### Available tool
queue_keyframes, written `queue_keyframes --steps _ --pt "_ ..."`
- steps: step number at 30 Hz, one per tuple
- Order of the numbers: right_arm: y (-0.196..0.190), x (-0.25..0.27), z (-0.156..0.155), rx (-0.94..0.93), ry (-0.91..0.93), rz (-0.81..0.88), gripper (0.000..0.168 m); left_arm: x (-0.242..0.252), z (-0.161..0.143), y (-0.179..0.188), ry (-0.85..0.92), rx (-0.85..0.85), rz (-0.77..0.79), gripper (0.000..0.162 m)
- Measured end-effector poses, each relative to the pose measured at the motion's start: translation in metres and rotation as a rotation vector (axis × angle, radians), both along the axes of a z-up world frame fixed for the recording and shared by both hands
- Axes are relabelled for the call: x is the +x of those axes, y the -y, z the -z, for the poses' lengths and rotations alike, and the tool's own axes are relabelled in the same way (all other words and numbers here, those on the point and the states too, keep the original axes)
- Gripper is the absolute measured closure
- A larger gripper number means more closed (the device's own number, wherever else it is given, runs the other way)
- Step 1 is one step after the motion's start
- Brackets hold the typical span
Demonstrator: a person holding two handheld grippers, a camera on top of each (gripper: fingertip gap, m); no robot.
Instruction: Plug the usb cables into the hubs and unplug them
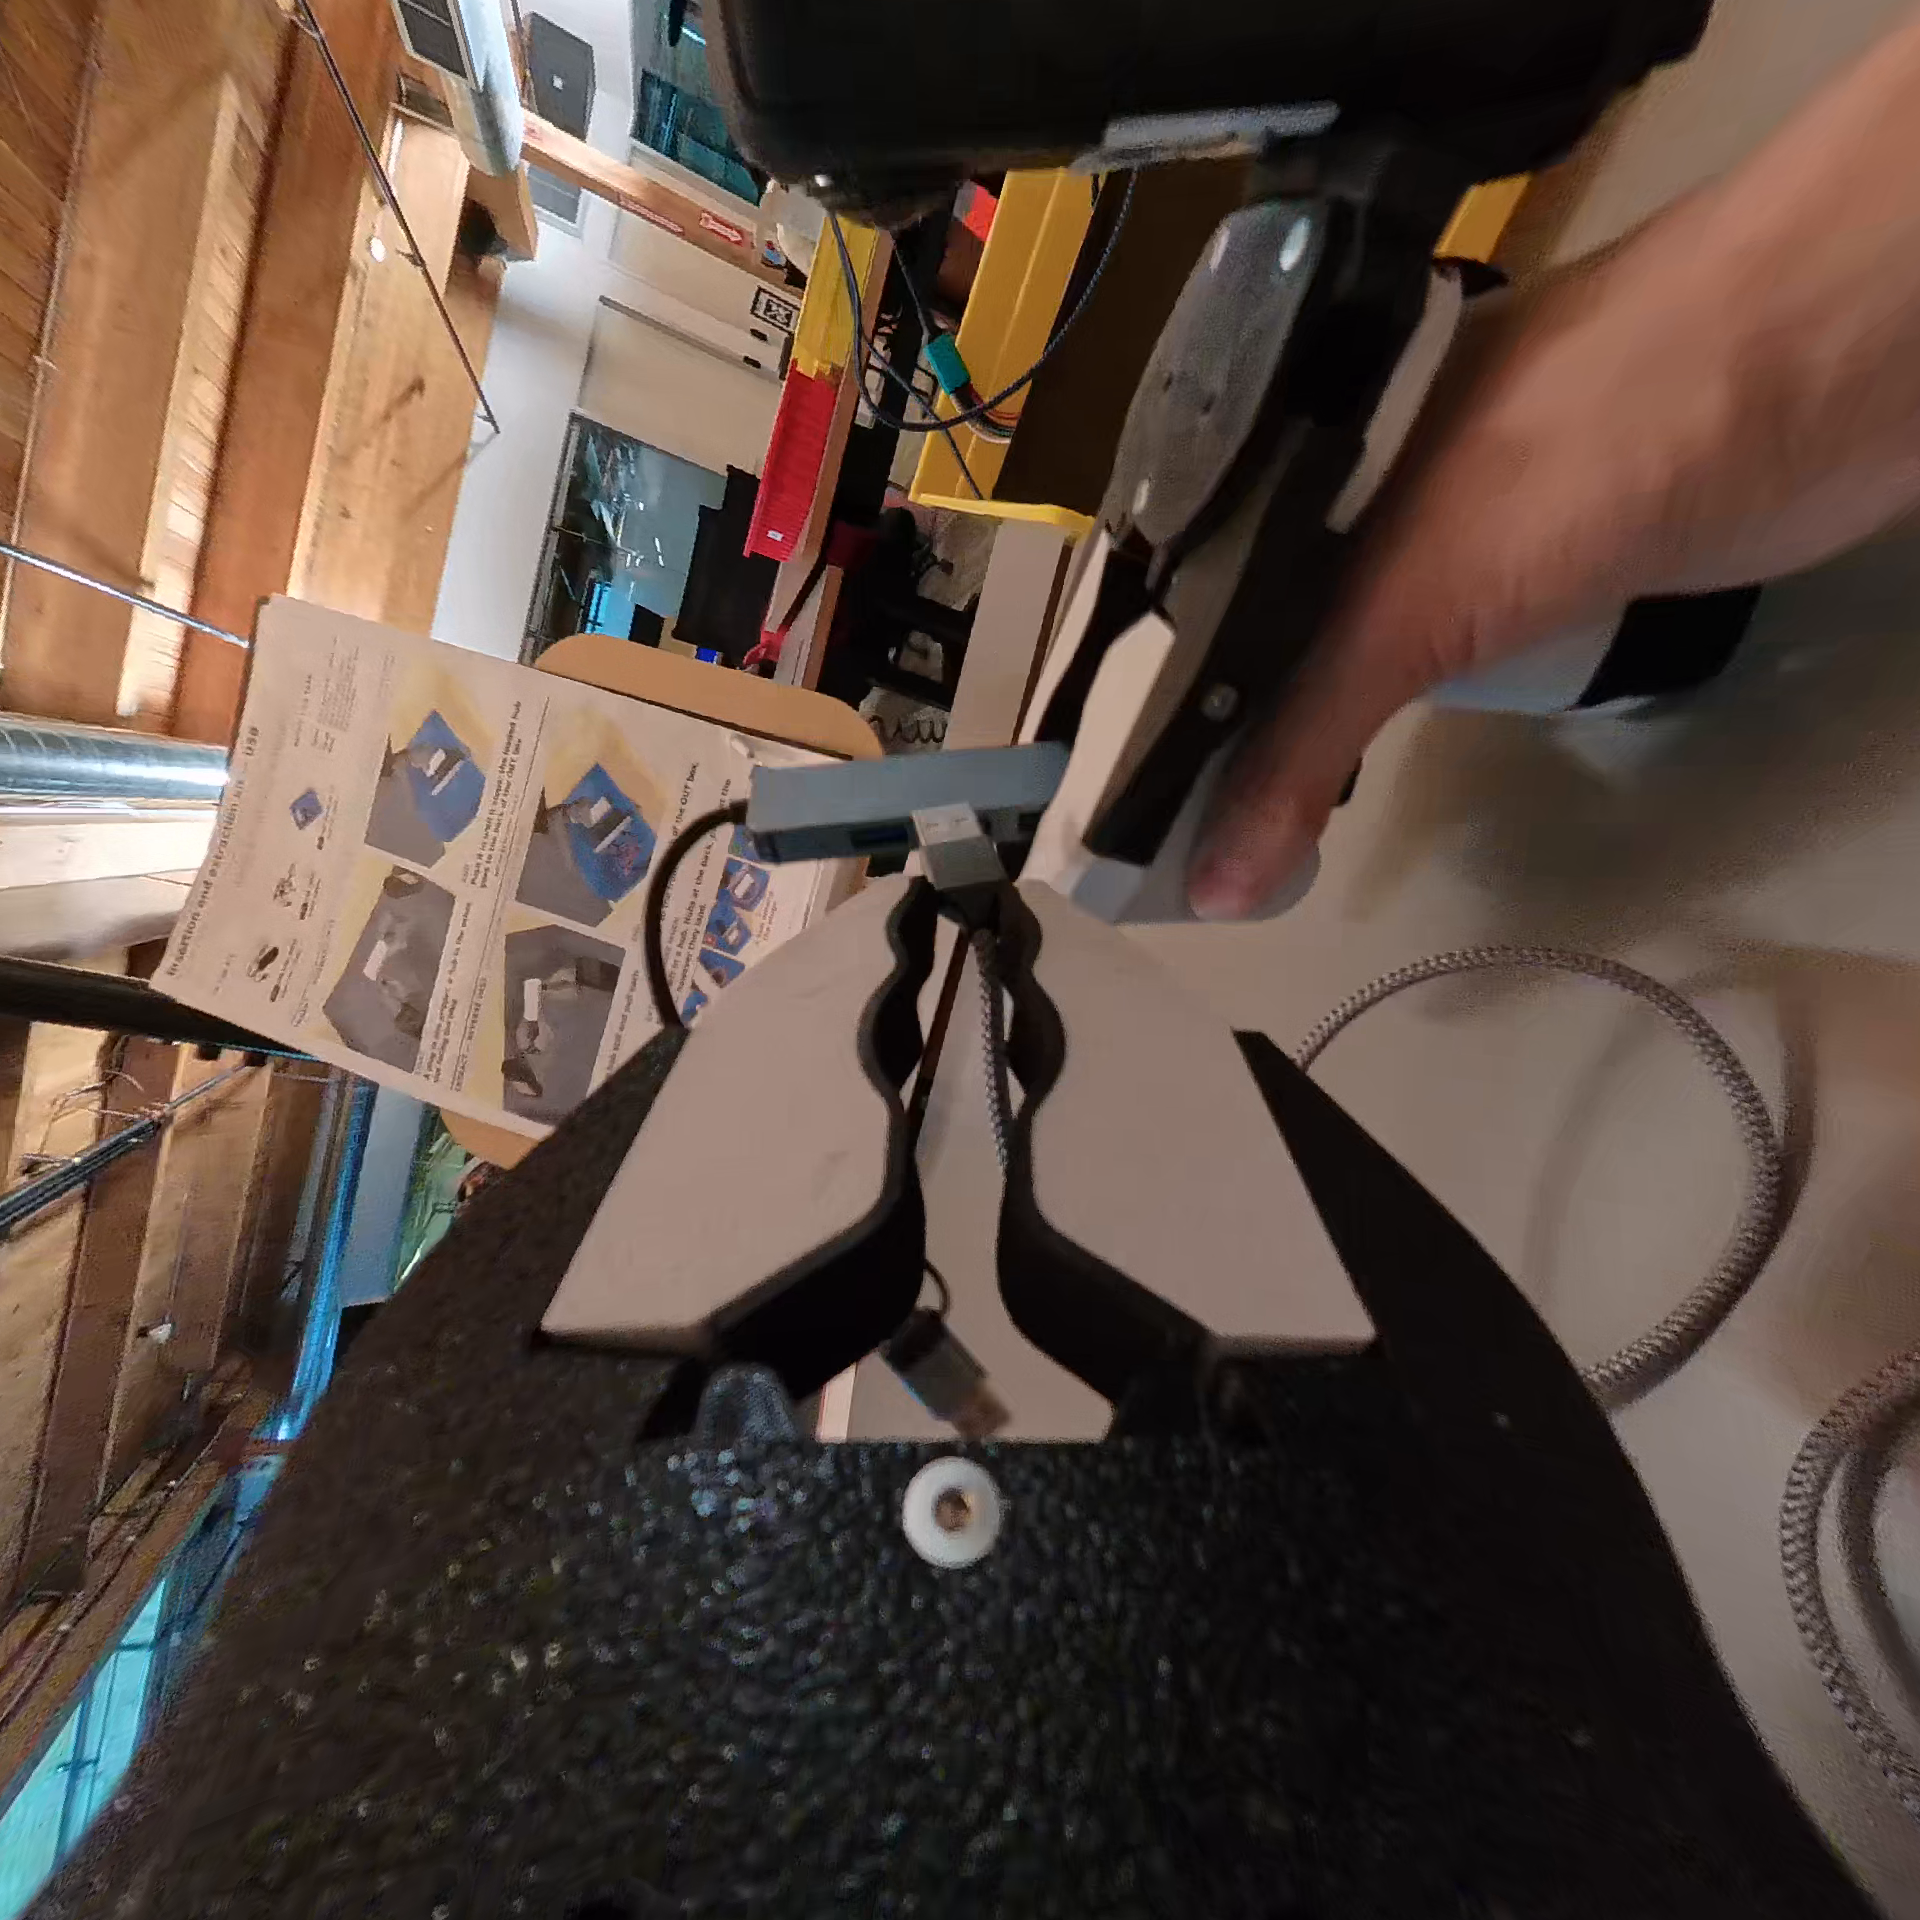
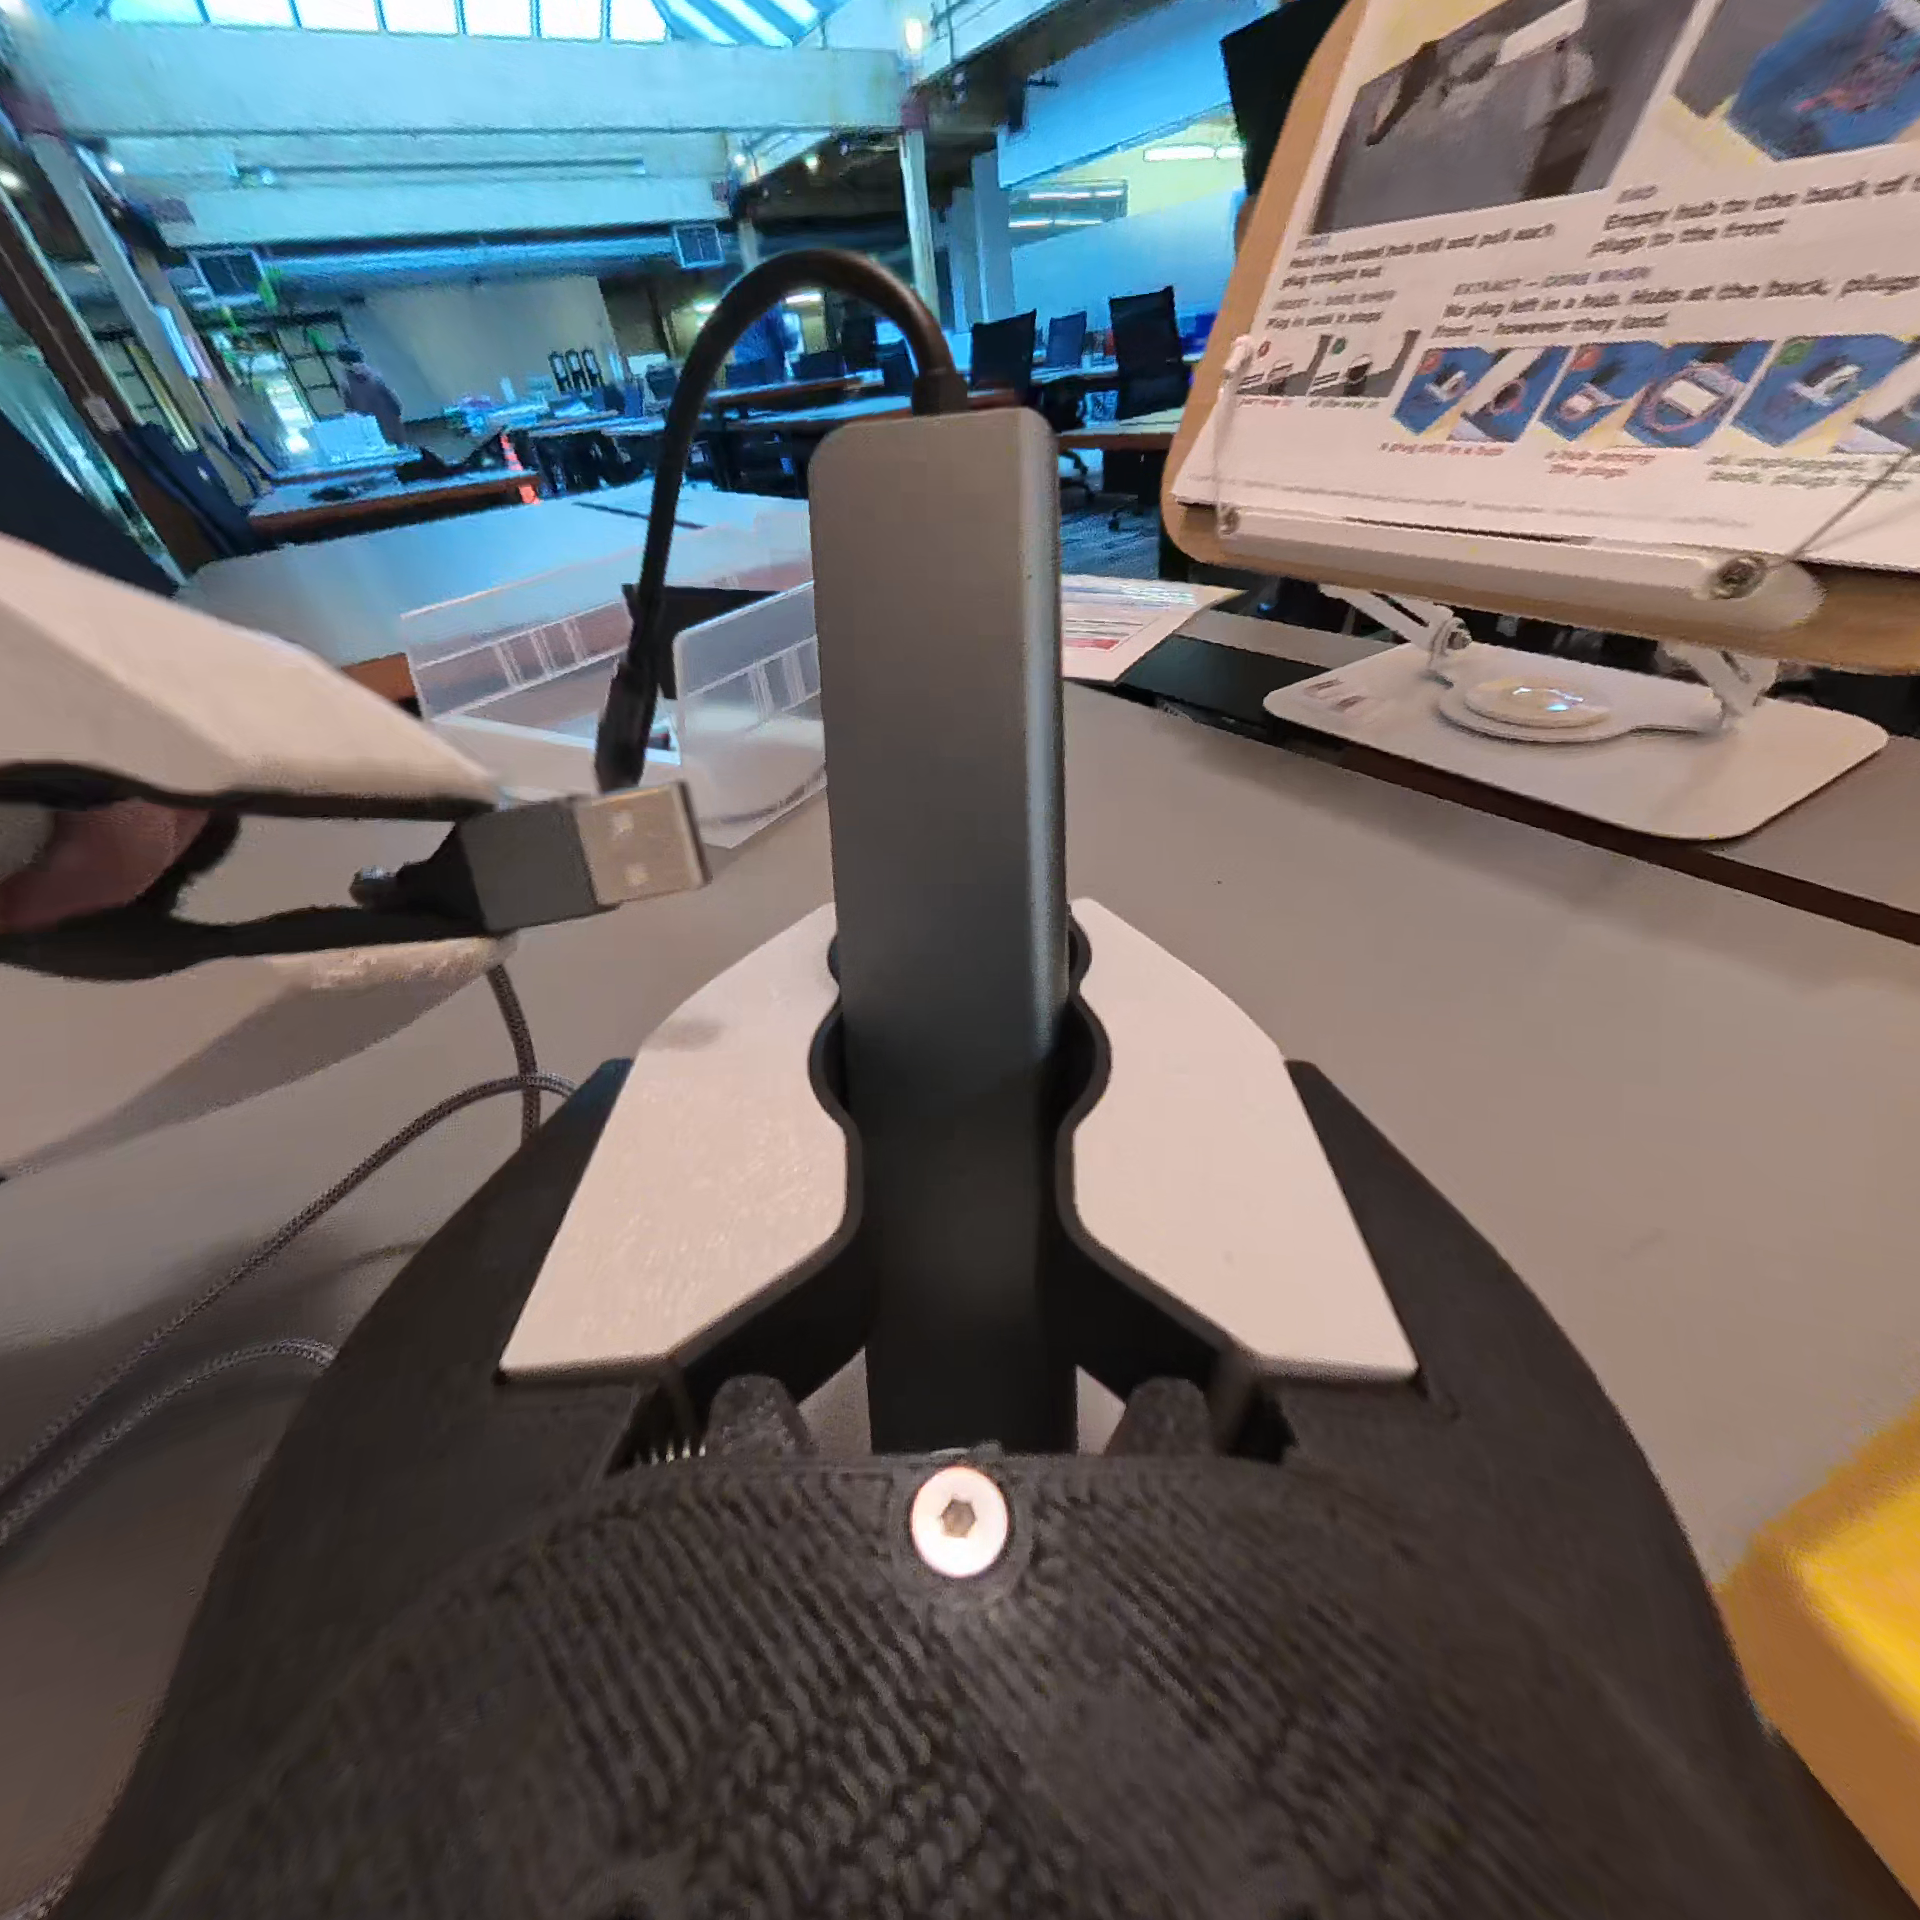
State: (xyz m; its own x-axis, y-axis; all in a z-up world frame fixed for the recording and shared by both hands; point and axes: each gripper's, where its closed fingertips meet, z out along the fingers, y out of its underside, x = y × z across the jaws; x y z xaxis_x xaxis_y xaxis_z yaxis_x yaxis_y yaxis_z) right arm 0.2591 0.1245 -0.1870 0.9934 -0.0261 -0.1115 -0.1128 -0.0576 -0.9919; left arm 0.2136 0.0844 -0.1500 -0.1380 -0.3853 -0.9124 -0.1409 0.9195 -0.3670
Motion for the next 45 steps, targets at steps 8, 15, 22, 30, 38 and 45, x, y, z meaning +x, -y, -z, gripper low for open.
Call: queue_keyframes --steps 8,15,22,30,38,45 --pt "-0.001 -0.003 -0.002 0.015 0.0 -0.012 0.134 0.005 0.004 -0.004 -0.045 -0.006 -0.013 0.151" --pt "-0.002 -0.005 0.0 0.002 0.024 -0.014 0.134 0.008 0.006 -0.006 -0.074 -0.025 -0.018 0.151" --pt "0.002 0.0 -0.004 0.036 -0.025 -0.008 0.134 0.01 0.011 -0.01 -0.101 -0.037 -0.033 0.151" --pt "-0.001 -0.005 -0.001 0.008 0.018 -0.012 0.134 0.009 0.011 -0.012 -0.111 -0.044 -0.034 0.151" --pt "-0.002 -0.004 0.0 -0.001 0.017 -0.01 0.134 0.009 0.011 -0.014 -0.114 -0.028 -0.051 0.151" --pt "-0.002 -0.005 0.001 -0.006 0.018 -0.014 0.134 0.009 0.009 -0.011 -0.109 -0.025 -0.044 0.151"
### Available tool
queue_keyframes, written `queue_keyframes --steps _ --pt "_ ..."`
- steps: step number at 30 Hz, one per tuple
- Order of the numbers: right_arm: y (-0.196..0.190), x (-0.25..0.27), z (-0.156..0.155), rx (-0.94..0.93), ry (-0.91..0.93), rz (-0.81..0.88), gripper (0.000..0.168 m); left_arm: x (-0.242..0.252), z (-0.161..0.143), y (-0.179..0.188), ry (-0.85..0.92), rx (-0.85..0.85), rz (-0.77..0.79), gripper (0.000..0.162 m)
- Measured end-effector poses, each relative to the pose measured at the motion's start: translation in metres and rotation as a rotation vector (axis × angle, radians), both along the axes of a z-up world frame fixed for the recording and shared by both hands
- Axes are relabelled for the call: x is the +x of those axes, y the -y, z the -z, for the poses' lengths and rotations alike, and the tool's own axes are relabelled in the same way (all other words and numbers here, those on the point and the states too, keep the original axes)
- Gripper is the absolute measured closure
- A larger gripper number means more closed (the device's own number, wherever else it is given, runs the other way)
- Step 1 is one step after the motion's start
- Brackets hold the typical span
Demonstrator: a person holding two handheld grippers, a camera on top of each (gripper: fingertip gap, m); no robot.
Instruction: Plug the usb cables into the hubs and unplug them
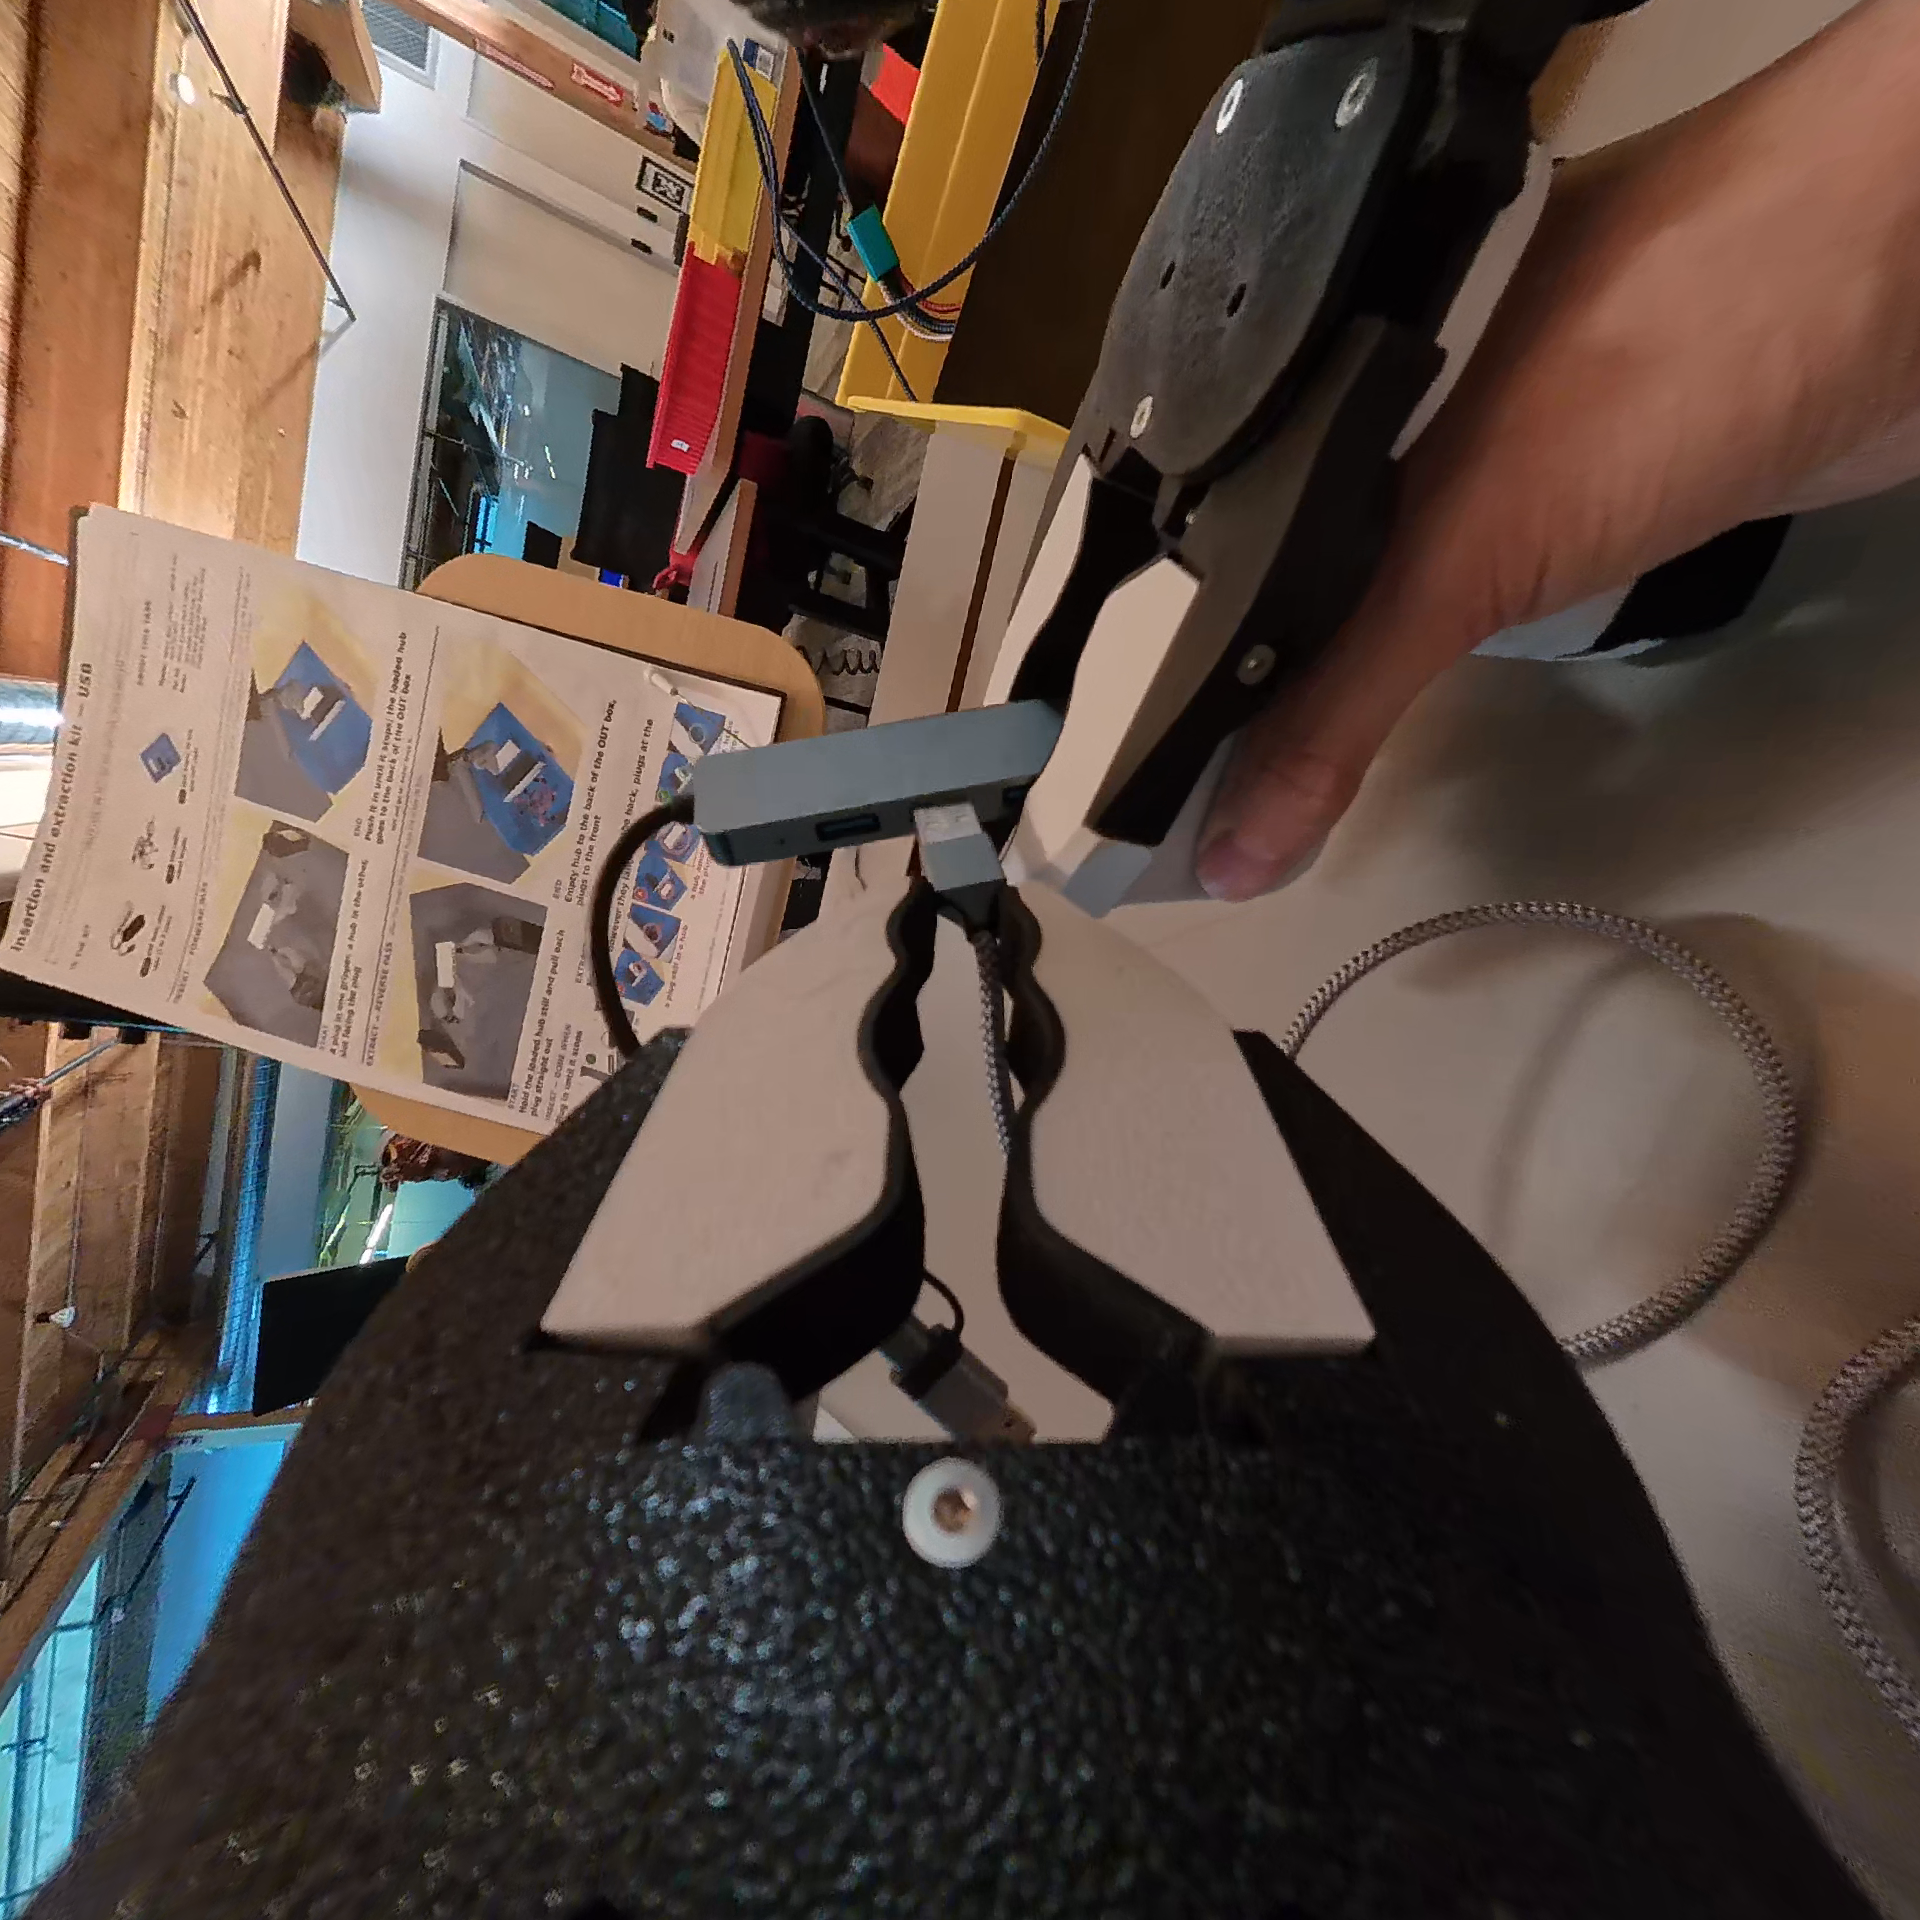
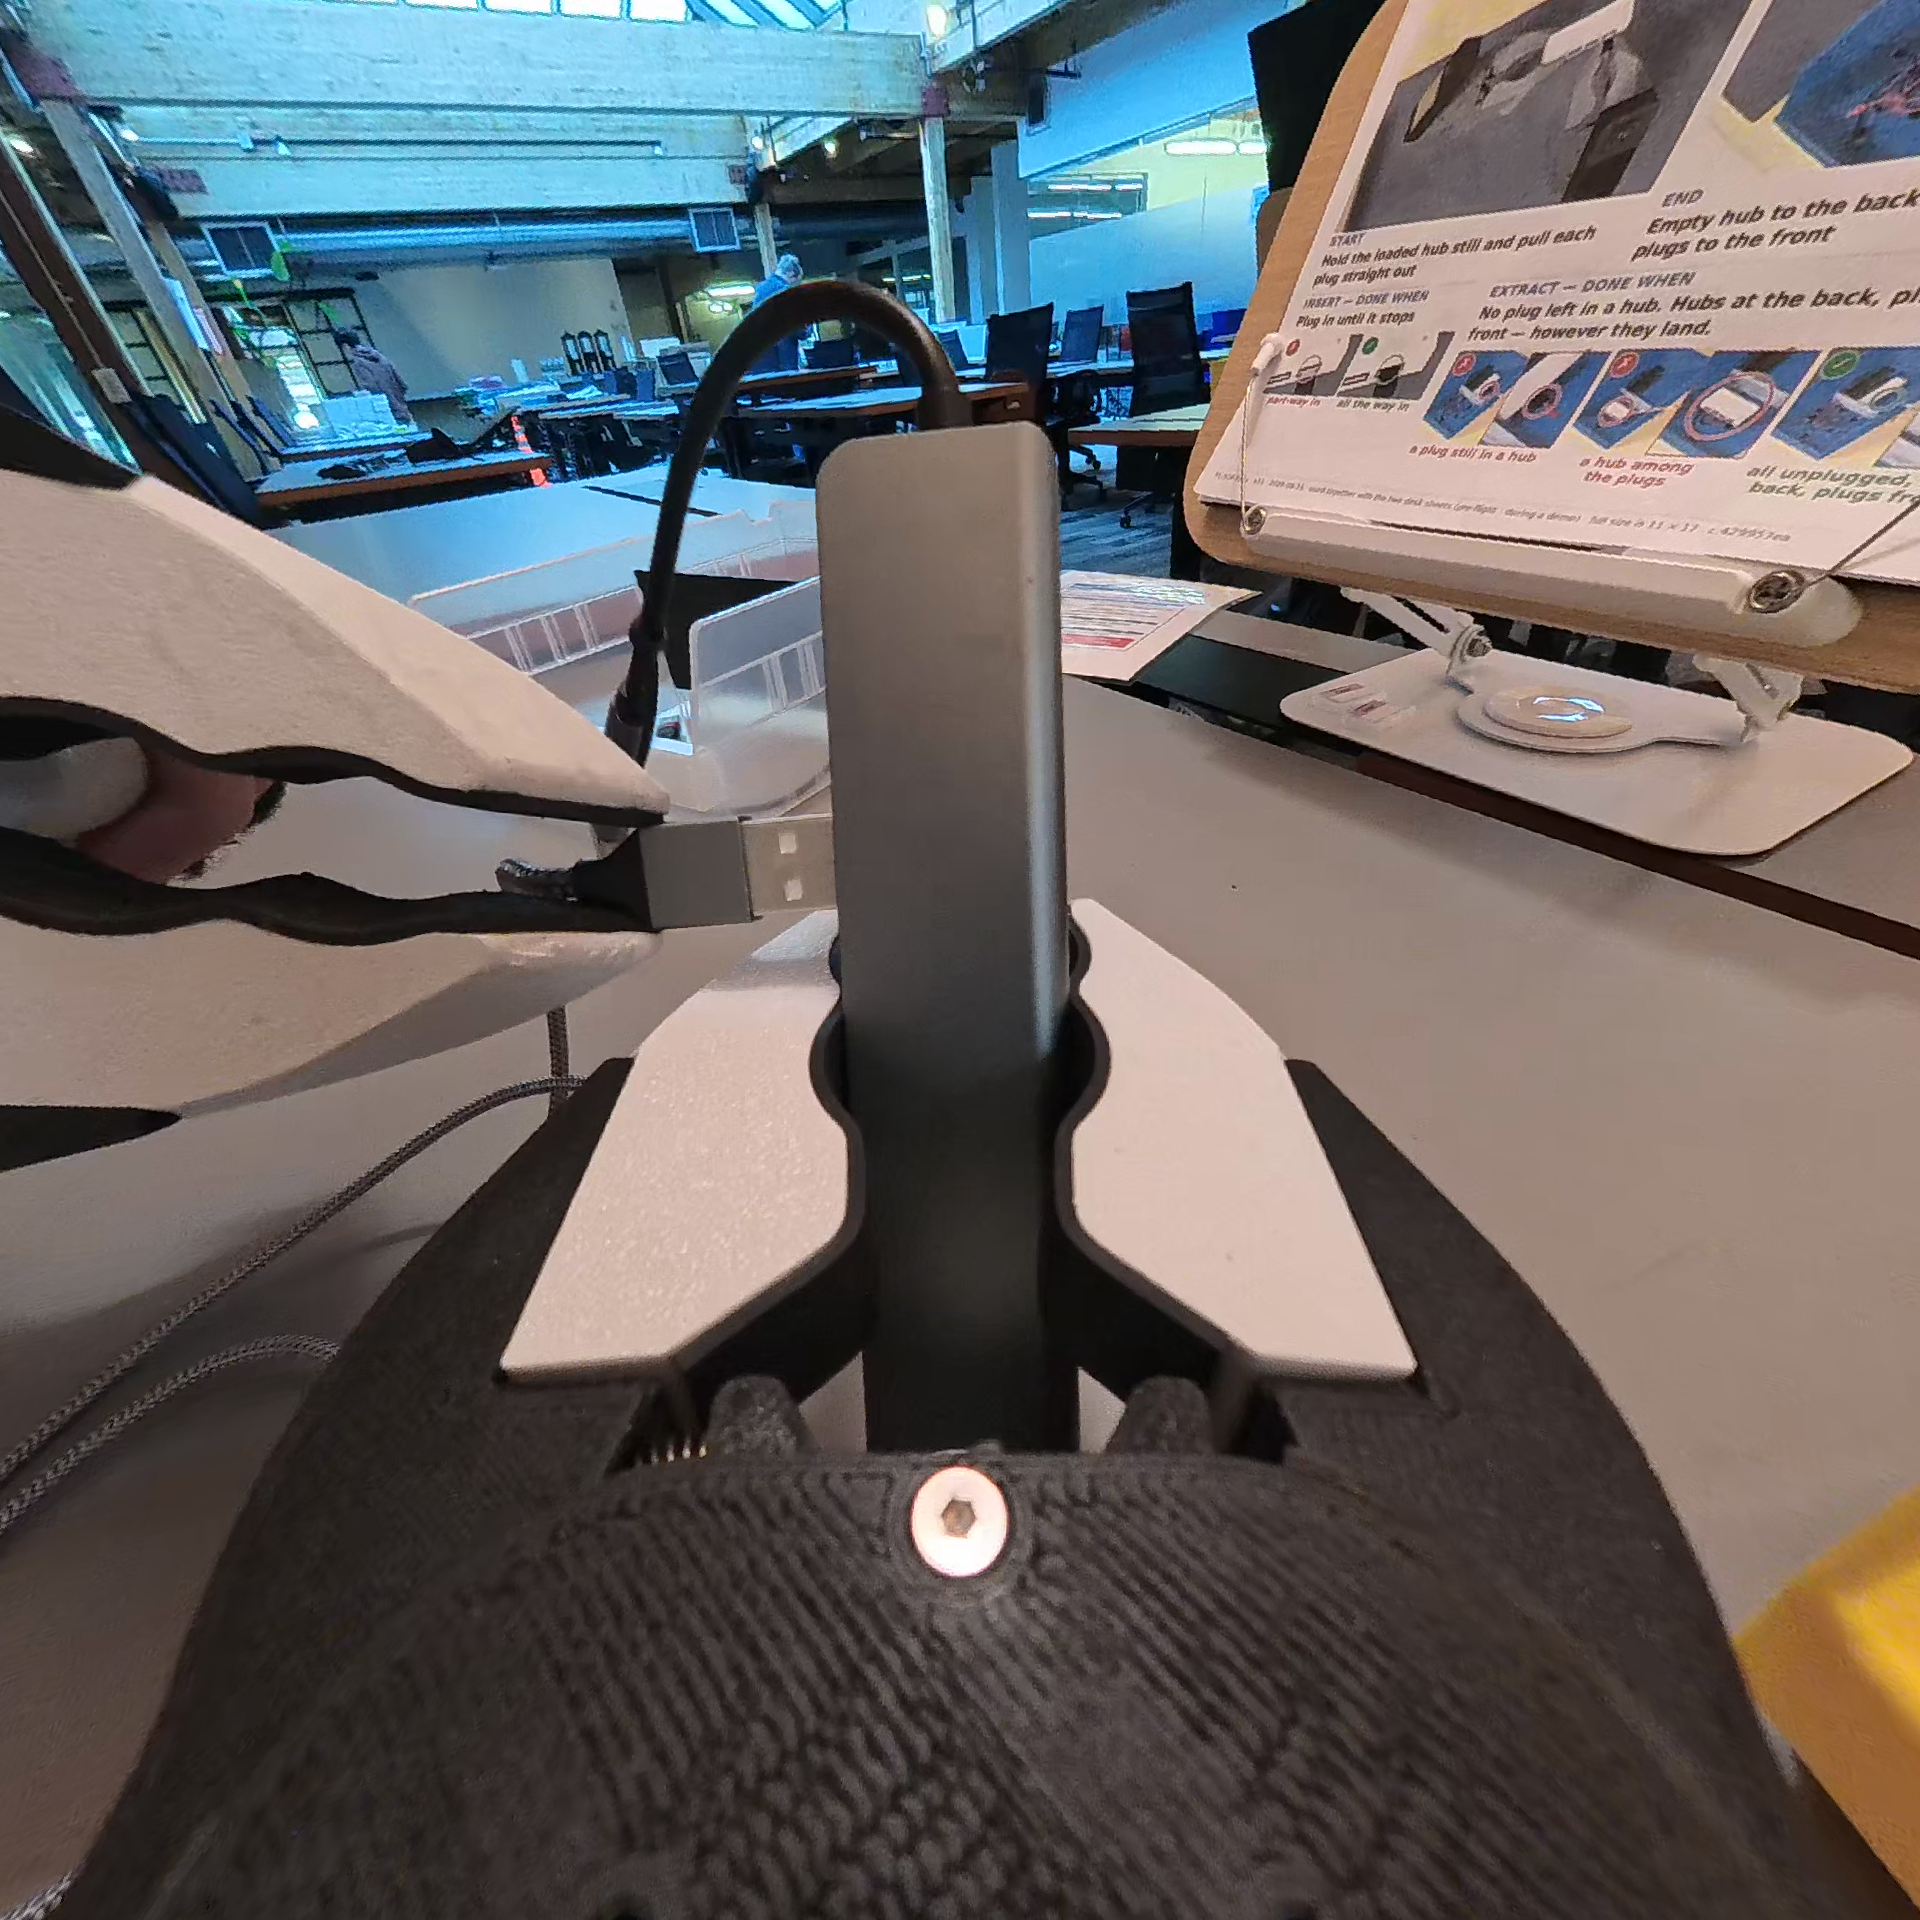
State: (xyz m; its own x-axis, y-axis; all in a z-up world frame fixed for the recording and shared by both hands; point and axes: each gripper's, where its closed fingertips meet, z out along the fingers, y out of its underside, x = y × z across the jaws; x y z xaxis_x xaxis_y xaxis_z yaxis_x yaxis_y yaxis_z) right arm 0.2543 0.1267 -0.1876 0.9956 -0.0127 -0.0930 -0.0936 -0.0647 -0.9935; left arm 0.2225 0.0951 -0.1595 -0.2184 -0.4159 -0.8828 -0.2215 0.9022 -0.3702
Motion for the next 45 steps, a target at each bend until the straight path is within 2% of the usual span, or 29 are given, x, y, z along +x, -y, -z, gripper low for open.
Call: queue_keyframes --steps 19,27,30,33,36,39,41,42,45 --pt "-0.003 -0.01 0.005 -0.044 0.08 -0.01 0.134 0.0 0.004 -0.006 -0.027 0.039 -0.002 0.151" --pt "-0.003 -0.012 0.005 -0.042 0.041 -0.043 0.134 0.001 0.004 -0.005 0.003 -0.022 0.028 0.15" --pt "-0.003 -0.009 0.005 -0.04 0.038 -0.02 0.134 -0.001 -0.002 -0.004 0.025 -0.098 0.015 0.143" --pt "-0.001 -0.004 0.003 -0.021 -0.01 -0.018 0.134 -0.013 -0.024 -0.011 0.094 -0.276 0.029 0.138" --pt "0.003 0.003 -0.002 0.027 -0.087 -0.025 0.134 -0.032 -0.042 -0.062 0.112 -0.423 -0.069 0.136" --pt "0.007 0.01 -0.006 0.066 -0.151 -0.022 0.134 -0.062 -0.052 -0.162 0.088 -0.575 -0.331 0.133" --pt "0.007 0.012 -0.005 0.066 -0.169 -0.015 0.134 -0.09 -0.038 -0.235 -0.034 -0.687 -0.587 0.12" --pt "0.006 0.013 -0.005 0.06 -0.169 -0.01 0.134 -0.105 -0.023 -0.266 -0.14 -0.739 -0.705 0.118" --pt "0.004 0.011 -0.003 0.042 -0.156 -0.011 0.134 -0.134 0.025 -0.316 -0.434 -1.006 -0.931 0.124"
